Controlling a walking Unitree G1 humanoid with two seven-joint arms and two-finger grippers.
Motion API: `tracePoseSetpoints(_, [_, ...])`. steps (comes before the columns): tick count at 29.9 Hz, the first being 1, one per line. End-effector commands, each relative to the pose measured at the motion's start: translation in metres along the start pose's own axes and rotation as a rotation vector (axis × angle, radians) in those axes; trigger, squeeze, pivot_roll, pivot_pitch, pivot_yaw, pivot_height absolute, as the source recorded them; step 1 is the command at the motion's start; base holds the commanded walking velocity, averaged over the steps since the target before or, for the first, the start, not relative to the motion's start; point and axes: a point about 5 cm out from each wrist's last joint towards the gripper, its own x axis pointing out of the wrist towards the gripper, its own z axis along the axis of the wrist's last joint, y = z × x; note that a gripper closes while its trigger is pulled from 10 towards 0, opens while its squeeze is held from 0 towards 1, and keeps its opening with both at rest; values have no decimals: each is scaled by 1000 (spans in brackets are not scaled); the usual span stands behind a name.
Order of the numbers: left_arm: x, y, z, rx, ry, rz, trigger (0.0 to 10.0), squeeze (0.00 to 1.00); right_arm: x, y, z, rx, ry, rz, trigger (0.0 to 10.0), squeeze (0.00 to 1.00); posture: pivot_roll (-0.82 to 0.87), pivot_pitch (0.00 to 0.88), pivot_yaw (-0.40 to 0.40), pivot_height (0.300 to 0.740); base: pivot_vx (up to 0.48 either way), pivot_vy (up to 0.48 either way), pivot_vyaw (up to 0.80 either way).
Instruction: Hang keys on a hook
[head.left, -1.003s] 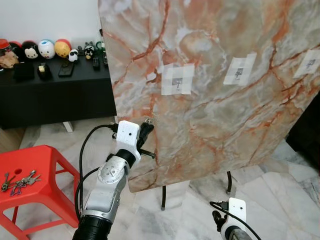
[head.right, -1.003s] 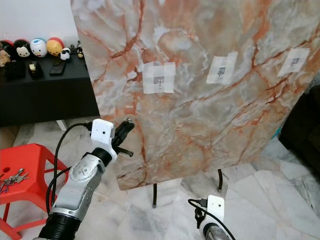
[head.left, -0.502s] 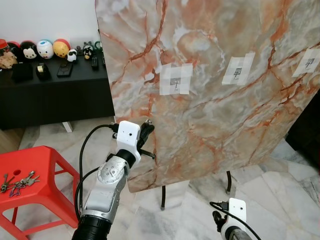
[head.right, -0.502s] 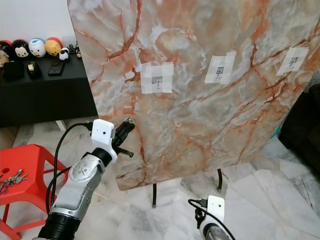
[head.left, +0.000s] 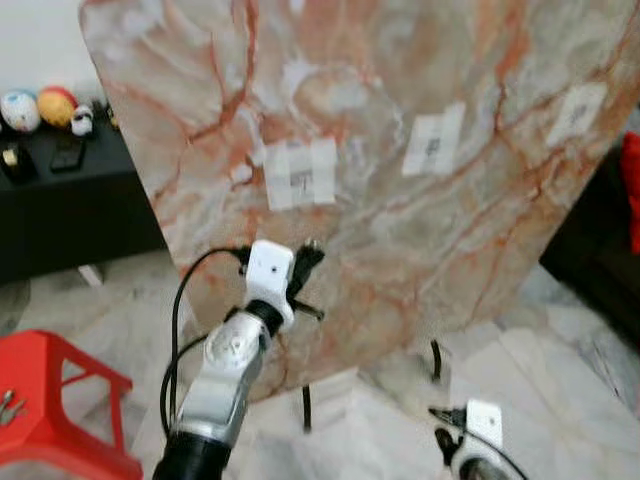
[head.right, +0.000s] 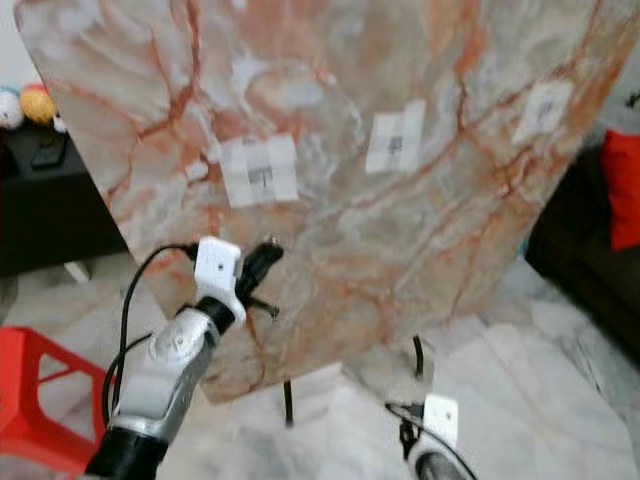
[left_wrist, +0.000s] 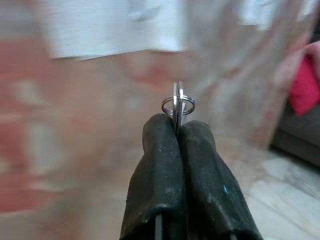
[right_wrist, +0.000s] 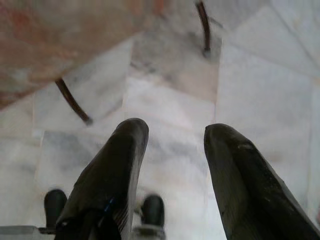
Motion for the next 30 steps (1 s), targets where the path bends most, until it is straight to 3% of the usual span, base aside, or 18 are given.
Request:
tracePoseSetpoints(1, [0, -1, 4, -6, -17, -8, 10000, 0, 0, 2, -3, -4, 8, 4, 10000, 0, 96, 0, -76, 740, 0, 0, 0])
tracePoseSetpoints(16, [-1, 1, 8, -12, -33, 3, 10000, 0, -1, 2, -5, -5, 12, -1, 10000, 0, 95, 0, -75, 740, 0, 0, 0])
tracePoseSetpoints(30, [15, -9, 9, -16, 12, -73, 10000, 0, -1, 0, -5, -4, 12, -6, 10000, 0, 90, 0, -71, 740, 0, 0, 0])
